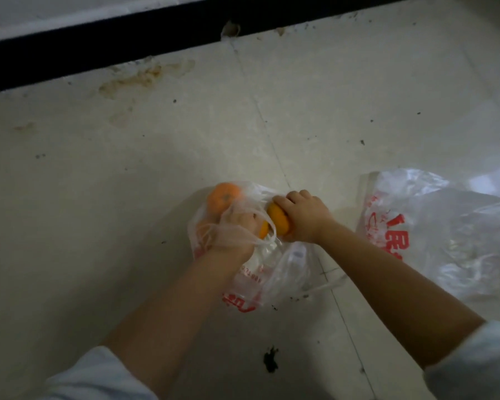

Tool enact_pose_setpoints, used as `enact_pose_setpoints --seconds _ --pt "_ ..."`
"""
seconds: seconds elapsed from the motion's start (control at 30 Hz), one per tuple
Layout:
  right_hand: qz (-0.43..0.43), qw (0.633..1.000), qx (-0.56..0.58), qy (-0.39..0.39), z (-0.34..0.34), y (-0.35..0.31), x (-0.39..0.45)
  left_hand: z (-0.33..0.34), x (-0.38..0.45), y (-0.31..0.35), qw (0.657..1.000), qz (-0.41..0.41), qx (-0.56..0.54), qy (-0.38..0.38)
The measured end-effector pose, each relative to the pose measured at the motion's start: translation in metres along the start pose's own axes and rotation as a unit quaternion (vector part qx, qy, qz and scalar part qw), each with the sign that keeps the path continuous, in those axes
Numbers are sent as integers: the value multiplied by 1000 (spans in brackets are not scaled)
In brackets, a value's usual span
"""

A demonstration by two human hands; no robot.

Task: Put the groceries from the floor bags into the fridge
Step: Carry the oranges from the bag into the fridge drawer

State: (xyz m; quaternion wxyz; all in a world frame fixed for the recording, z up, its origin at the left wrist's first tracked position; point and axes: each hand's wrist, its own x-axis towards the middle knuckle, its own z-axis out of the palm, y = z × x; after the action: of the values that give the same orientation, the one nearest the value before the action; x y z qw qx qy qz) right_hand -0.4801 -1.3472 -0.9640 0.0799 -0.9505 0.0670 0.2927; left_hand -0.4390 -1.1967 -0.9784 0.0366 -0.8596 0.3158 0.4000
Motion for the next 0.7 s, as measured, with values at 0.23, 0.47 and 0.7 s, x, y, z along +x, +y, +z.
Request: enact_pose_setpoints --seconds 0.23,0.47,0.7 --pt "-4 994 78 77 5 15 -25 -16 -46 15 993 77 -17 92" --pt "20 967 239 87 -42 20 -103 -48 -101 46 988 26 -119 93" --pt "83 941 315 88 -140 -5 -227 -137 -207 76 976 38 -183 113"
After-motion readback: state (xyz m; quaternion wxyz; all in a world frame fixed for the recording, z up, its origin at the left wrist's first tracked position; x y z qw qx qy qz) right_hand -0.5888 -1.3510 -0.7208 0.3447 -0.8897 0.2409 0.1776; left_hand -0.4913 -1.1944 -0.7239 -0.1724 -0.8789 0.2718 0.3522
